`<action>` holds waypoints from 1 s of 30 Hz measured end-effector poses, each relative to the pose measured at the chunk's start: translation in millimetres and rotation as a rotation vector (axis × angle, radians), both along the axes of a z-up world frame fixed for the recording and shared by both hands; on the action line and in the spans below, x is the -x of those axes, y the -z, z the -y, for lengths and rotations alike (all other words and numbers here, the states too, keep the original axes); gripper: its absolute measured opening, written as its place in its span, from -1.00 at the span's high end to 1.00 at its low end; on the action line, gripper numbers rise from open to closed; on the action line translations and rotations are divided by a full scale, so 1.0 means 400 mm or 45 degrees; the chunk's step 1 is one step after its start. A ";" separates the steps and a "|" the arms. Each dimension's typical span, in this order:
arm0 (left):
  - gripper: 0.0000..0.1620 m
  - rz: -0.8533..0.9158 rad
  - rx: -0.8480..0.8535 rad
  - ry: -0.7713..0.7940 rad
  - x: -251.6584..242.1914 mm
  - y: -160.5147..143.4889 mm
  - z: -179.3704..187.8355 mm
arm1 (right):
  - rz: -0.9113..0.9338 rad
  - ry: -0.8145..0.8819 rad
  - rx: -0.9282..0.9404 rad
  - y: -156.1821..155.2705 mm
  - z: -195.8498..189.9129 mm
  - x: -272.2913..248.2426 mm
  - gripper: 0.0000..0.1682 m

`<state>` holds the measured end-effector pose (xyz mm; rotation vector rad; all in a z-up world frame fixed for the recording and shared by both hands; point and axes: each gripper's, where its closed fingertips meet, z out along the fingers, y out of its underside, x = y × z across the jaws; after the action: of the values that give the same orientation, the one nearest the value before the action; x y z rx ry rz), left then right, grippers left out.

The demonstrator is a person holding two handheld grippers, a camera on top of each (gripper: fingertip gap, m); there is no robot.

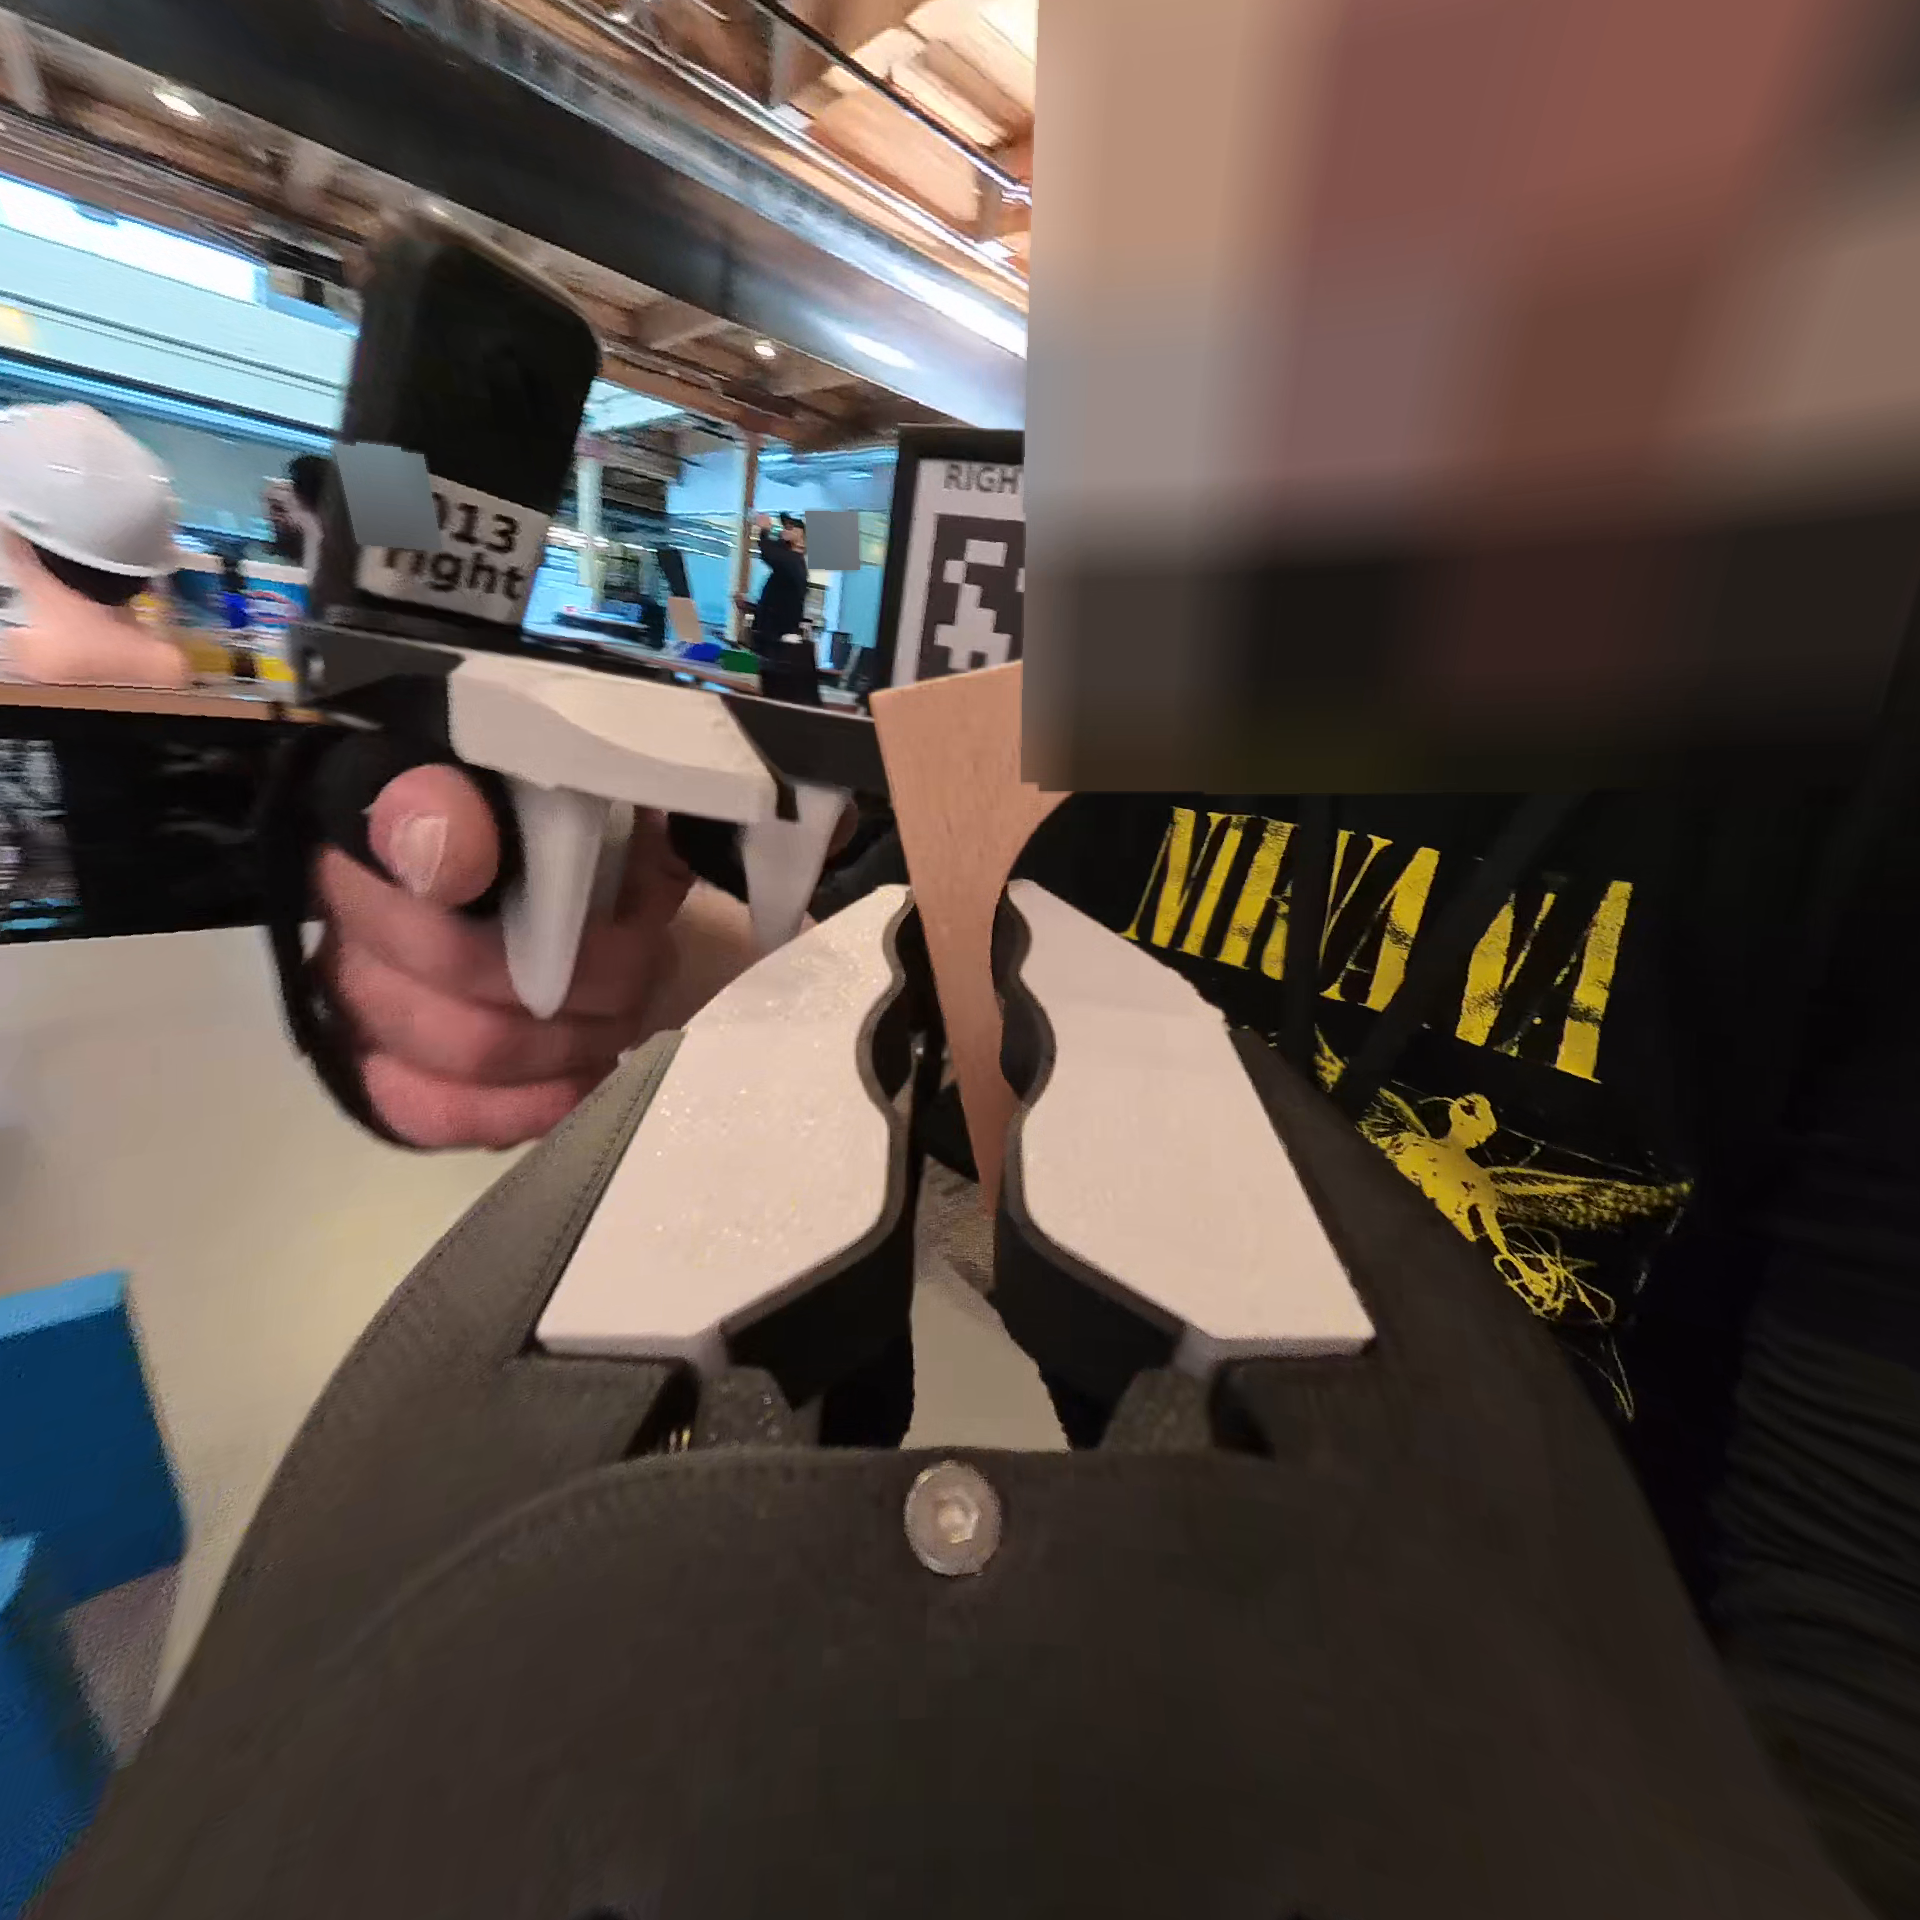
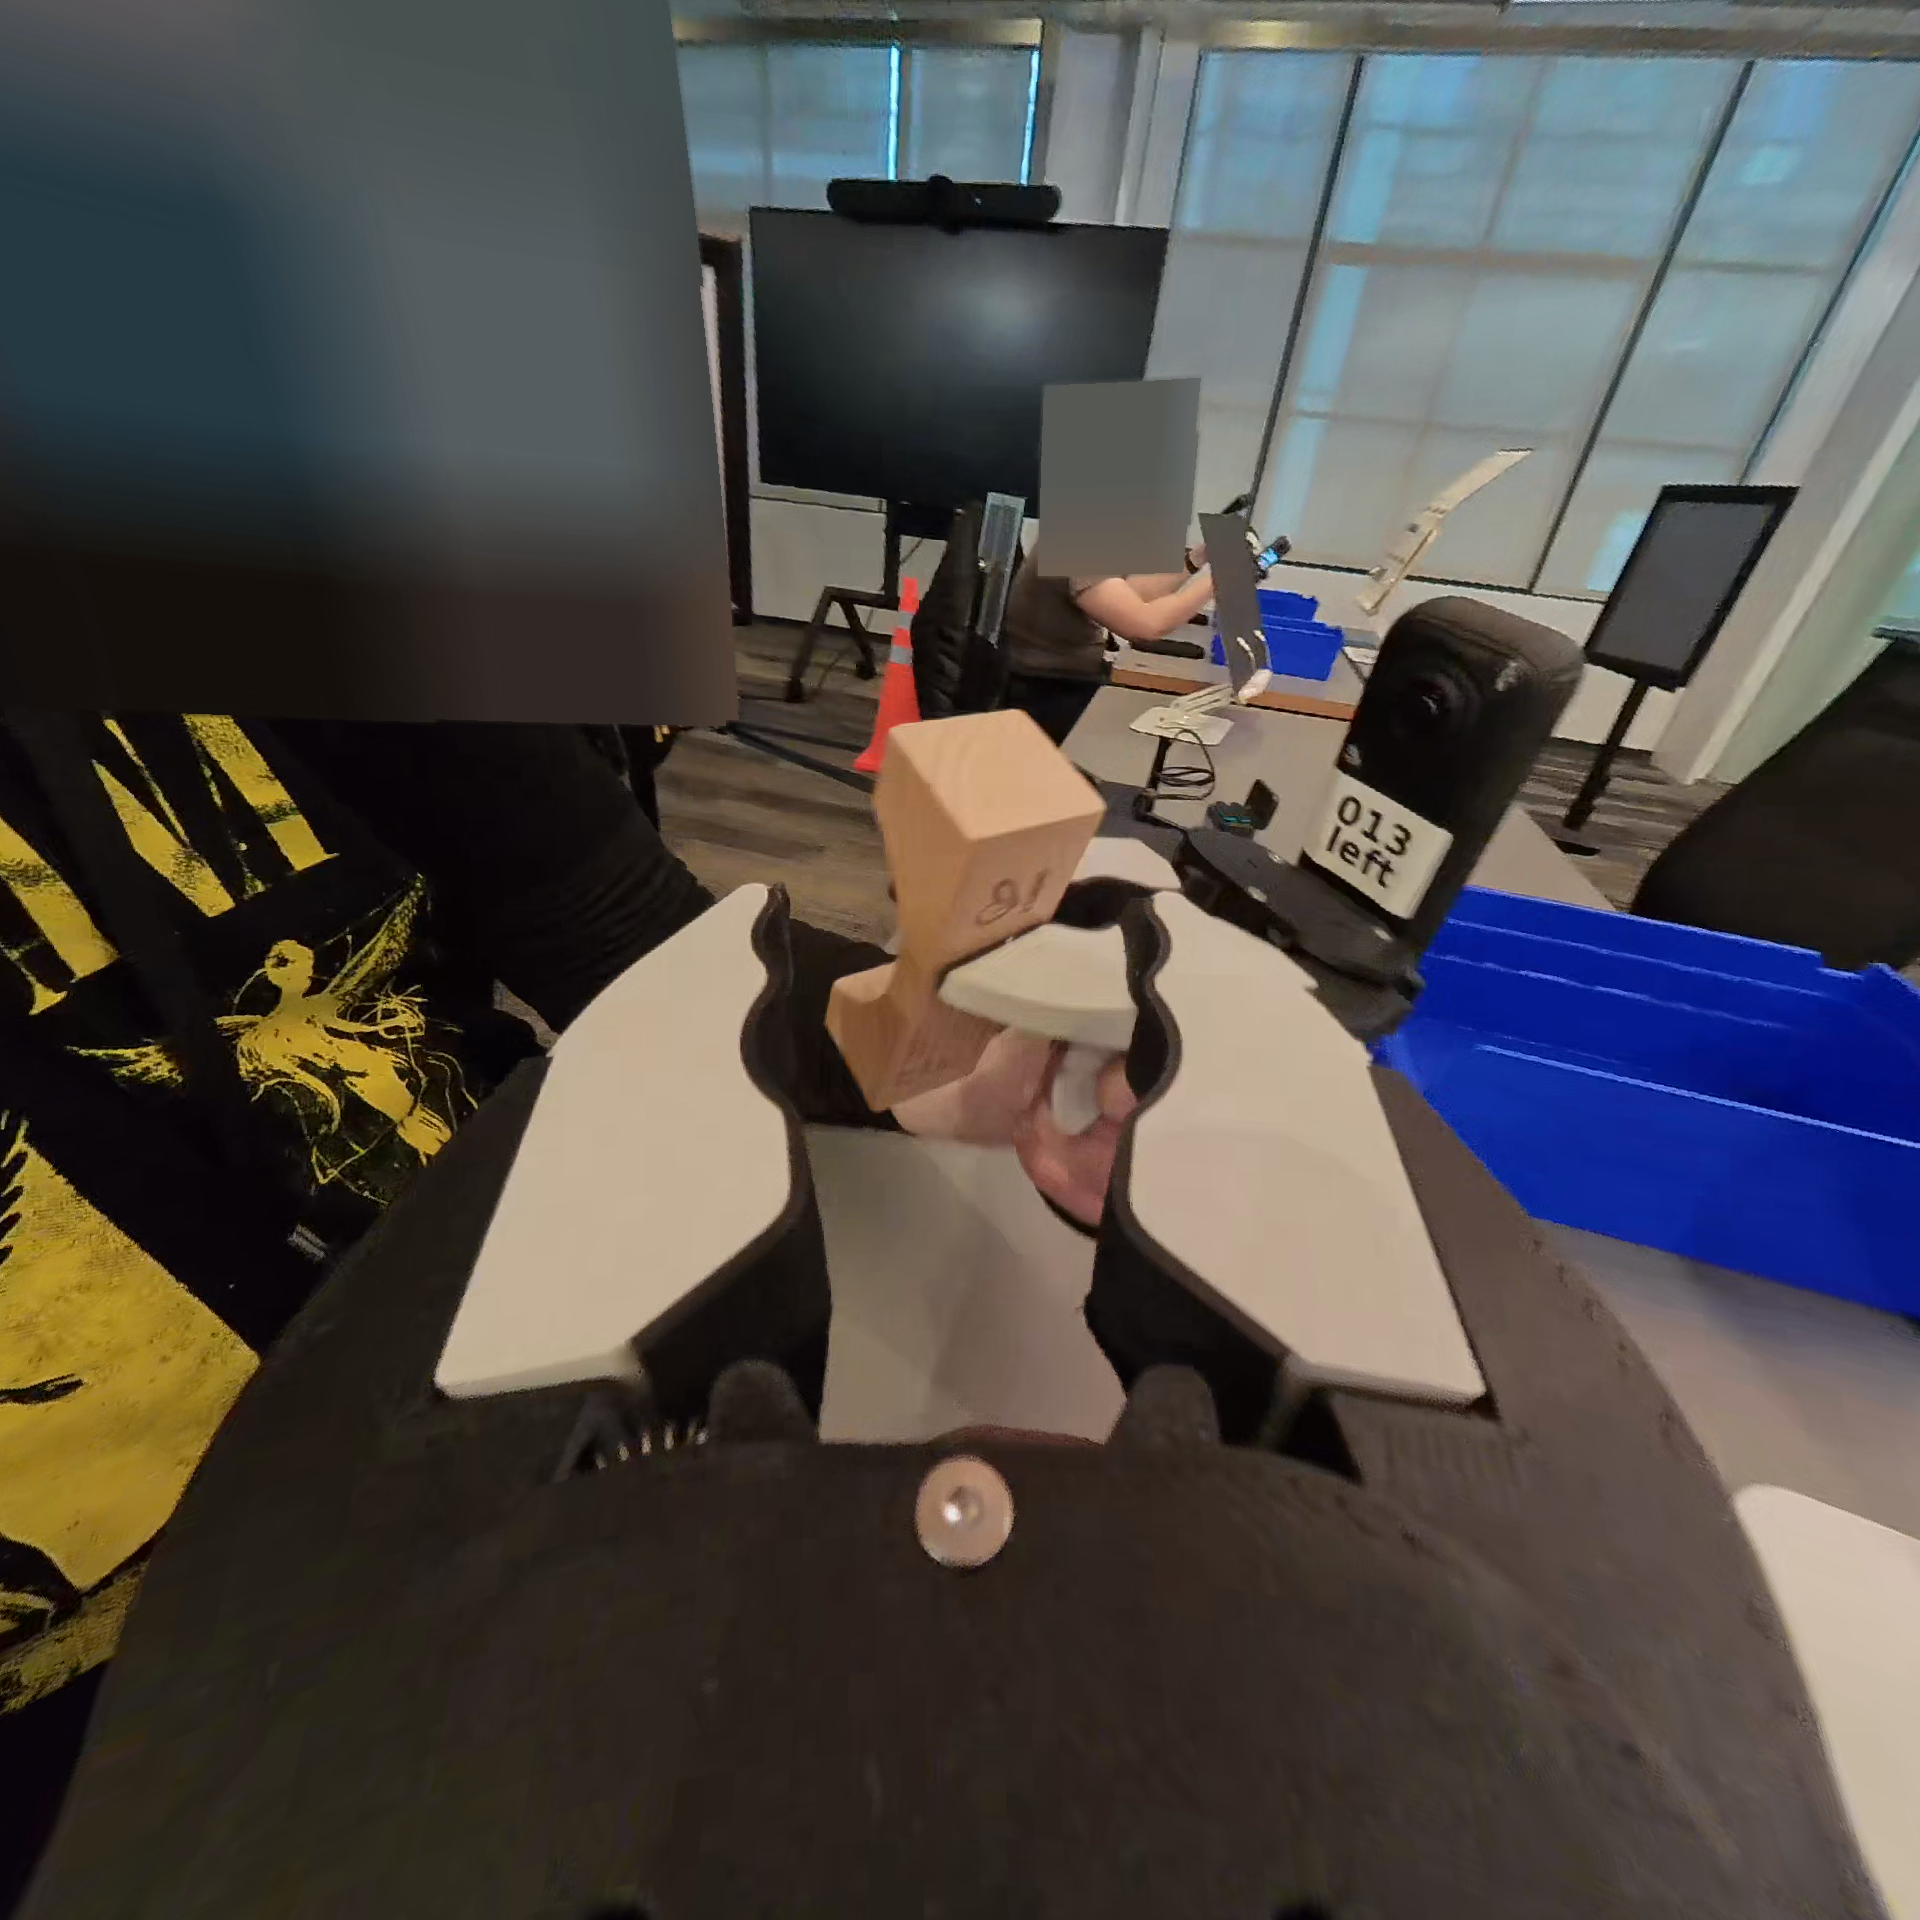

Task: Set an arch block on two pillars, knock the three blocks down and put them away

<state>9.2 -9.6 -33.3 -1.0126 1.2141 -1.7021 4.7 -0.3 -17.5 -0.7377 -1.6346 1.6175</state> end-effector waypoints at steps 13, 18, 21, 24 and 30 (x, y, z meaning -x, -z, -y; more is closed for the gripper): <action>0.80 0.003 0.083 0.130 -0.066 0.037 -0.005 | -0.012 -0.176 0.117 0.025 0.024 -0.021 0.57; 0.48 -0.065 0.115 -0.164 -0.014 0.044 -0.072 | 0.128 0.012 -0.036 0.007 -0.049 -0.044 0.58; 0.73 -0.090 0.143 -0.407 0.047 0.069 -0.135 | 0.388 0.250 -0.255 0.033 -0.149 -0.049 0.57; 0.95 -0.226 0.214 -0.673 0.098 0.148 -0.218 | 0.693 0.420 -0.459 0.080 -0.252 -0.063 0.58; 0.99 -0.511 0.234 -0.873 0.108 0.272 -0.281 | 1.220 0.483 -0.673 0.172 -0.358 -0.079 0.56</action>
<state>-34.2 102.7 -142.0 -1.7073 0.7988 -1.1056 36.3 142.8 -86.4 -1.5341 -2.2300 0.4852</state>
